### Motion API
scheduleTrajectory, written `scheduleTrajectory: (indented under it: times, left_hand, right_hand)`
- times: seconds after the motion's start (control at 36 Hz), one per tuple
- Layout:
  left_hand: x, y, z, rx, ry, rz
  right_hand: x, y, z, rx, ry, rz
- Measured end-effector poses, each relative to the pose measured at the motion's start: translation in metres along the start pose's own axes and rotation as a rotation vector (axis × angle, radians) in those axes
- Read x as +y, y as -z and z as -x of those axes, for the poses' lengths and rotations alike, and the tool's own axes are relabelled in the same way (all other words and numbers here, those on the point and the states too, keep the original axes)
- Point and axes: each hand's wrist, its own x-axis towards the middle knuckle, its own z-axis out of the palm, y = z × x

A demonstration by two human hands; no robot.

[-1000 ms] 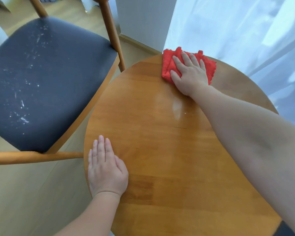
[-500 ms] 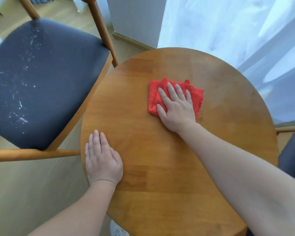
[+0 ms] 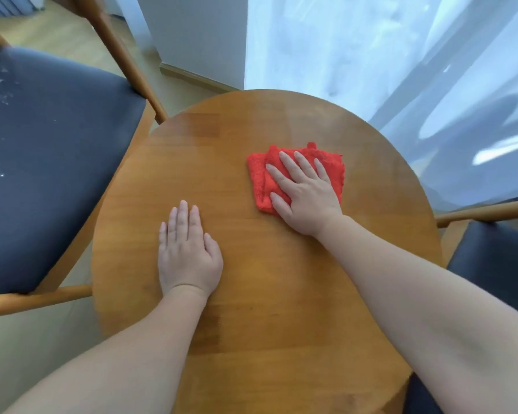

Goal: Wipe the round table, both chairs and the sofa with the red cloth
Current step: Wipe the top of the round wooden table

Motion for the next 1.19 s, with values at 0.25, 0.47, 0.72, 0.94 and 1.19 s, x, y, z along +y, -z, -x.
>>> scheduleTrajectory:
  times: [0.25, 0.47, 0.72, 0.94, 1.19]
  left_hand:
    - [0.005, 0.000, 0.001, -0.062, 0.020, -0.026]
    - [0.004, -0.001, 0.003, -0.087, 0.024, -0.047]
    - [0.009, 0.000, -0.001, -0.101, 0.011, -0.053]
    - [0.006, -0.001, -0.002, -0.091, -0.004, -0.051]
    - [0.005, -0.004, -0.003, -0.077, -0.013, -0.041]
  right_hand:
    - [0.077, 0.000, 0.037, 0.012, -0.306, -0.032]
    - [0.075, -0.017, 0.097, 0.003, -0.306, -0.050]
    - [0.120, 0.007, 0.027, 0.078, -0.718, -0.095]
    - [0.103, 0.015, -0.020, 0.078, -0.695, -0.075]
    - [0.065, 0.022, -0.070, 0.076, -0.505, -0.051]
